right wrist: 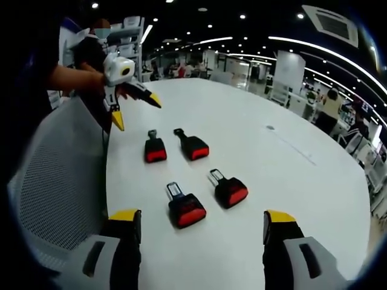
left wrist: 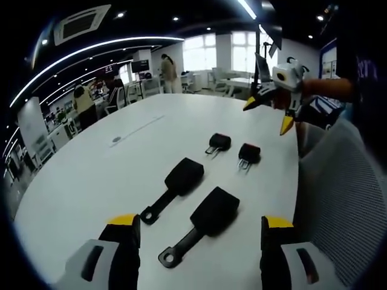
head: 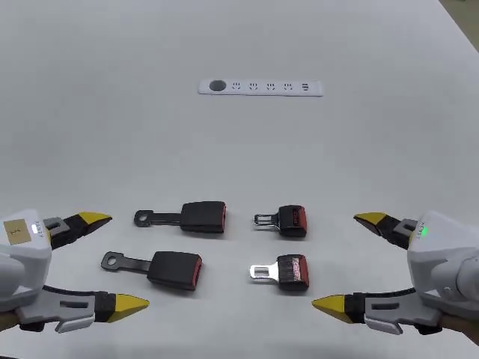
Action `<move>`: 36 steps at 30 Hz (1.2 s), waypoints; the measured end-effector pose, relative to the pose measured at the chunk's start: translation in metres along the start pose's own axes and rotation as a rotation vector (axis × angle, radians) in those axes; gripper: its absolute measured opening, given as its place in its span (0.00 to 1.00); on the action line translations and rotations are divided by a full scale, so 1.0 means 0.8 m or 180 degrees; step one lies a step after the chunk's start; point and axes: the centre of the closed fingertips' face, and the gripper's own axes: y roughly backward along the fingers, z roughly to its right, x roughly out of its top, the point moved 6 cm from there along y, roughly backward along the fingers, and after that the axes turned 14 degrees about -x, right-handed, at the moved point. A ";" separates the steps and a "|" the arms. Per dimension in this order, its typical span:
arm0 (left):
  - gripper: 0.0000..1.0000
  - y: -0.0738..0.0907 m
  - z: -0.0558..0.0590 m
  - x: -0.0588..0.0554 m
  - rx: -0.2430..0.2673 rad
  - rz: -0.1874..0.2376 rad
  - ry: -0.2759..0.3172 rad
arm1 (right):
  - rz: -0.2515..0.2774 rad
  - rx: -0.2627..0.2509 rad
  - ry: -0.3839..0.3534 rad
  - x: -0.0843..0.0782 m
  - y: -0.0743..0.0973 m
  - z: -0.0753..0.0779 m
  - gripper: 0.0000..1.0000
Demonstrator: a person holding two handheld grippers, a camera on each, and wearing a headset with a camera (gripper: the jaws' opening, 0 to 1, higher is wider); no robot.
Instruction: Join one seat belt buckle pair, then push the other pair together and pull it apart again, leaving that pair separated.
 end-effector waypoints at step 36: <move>0.44 -0.067 -0.023 -0.012 -0.0986 -0.1108 -0.0885 | -0.0202 0.0872 0.0934 -0.012 -0.052 -0.017 0.46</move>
